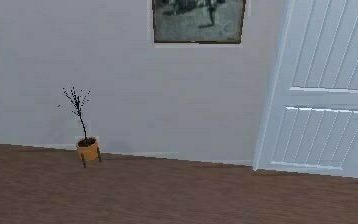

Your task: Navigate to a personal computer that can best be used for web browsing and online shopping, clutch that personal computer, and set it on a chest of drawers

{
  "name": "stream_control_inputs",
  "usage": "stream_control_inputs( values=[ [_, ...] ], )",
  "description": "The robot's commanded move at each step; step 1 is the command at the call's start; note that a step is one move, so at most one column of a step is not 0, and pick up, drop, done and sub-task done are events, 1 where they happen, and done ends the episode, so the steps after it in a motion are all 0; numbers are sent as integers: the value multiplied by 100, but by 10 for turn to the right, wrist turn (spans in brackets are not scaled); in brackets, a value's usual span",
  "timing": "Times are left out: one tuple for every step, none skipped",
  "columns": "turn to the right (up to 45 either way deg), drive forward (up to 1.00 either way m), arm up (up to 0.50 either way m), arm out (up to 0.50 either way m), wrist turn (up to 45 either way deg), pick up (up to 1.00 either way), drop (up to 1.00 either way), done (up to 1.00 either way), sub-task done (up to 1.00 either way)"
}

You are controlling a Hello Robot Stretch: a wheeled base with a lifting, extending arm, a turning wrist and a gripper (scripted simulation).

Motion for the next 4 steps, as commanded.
stream_control_inputs(
  values=[
    [0, 0, 50, 0, 0, 0, 0, 0, 0],
    [0, 0, 28, 0, 0, 0, 0, 0, 0],
    [0, 0, 0, 24, 0, 0, 0, 0, 0],
    [0, 0, 0, 0, 450, 0, 0, 0, 0]
  ],
)
